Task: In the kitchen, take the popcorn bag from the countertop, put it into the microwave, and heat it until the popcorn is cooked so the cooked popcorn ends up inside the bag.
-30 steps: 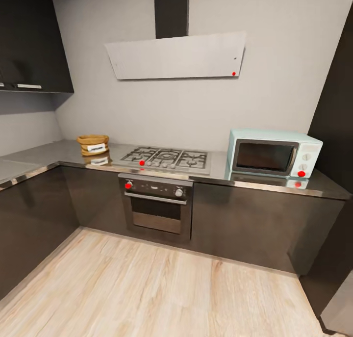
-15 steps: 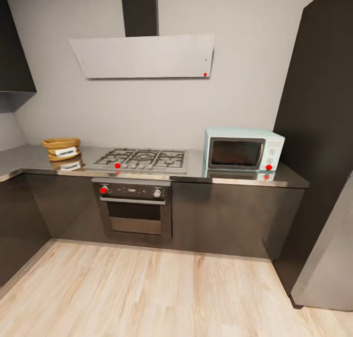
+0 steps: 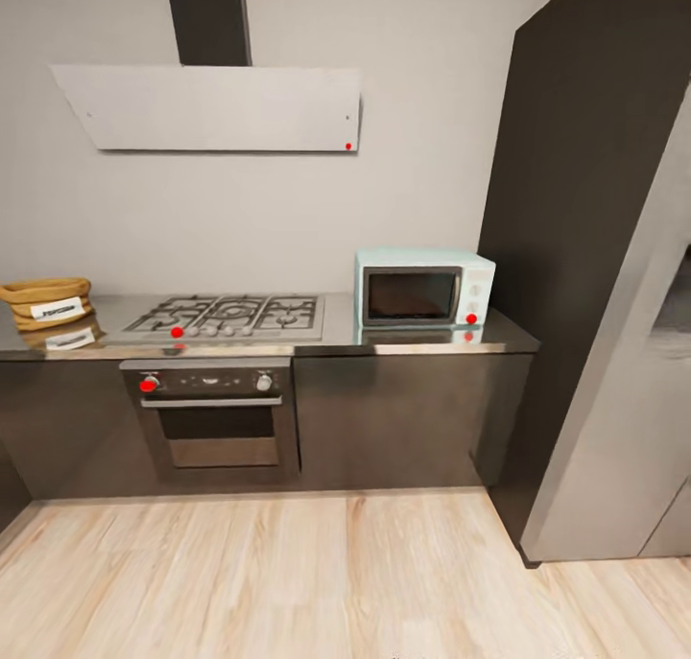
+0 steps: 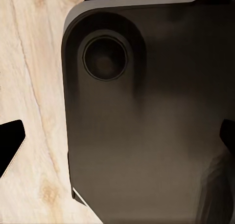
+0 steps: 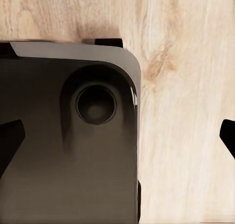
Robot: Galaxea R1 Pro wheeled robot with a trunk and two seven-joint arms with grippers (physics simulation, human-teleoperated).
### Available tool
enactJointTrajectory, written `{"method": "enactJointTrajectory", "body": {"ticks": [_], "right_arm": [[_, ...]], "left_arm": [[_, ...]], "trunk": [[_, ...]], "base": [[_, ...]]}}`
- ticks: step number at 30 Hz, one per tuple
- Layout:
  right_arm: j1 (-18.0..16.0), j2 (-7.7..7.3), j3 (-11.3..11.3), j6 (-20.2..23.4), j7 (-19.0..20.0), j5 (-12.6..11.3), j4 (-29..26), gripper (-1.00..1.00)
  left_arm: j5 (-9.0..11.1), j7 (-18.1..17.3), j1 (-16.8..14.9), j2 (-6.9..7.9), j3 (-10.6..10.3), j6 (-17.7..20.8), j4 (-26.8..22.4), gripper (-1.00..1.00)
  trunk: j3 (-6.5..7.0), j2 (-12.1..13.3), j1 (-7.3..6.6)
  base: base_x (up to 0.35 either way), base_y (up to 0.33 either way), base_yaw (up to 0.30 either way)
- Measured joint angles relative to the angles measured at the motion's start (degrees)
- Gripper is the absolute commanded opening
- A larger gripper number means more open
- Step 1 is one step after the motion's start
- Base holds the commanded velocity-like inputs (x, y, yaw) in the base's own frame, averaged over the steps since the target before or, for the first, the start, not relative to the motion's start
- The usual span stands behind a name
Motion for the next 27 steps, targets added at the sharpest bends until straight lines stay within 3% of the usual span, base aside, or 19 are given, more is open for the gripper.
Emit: {"method": "enactJointTrajectory", "body": {"ticks": [20,27], "right_arm": [[-0.01,0.0,0.0,0.0,-0.06,0.0,0.0,1.0],[0.0,0.0,0.0,0.0,-0.08,0.0,0.0,1.0]], "left_arm": [[-0.01,0.02,0.0,0.0,0.07,-0.02,0.0,1.0],[0.0,0.08,0.0,0.0,0.08,0.16,0.0,1.0]], "trunk": [[0.0,0.0,0.0],[0.0,-0.01,-0.04]], "base": [[0.001,0.0,-0.298],[0.274,0.0,-0.264]]}}
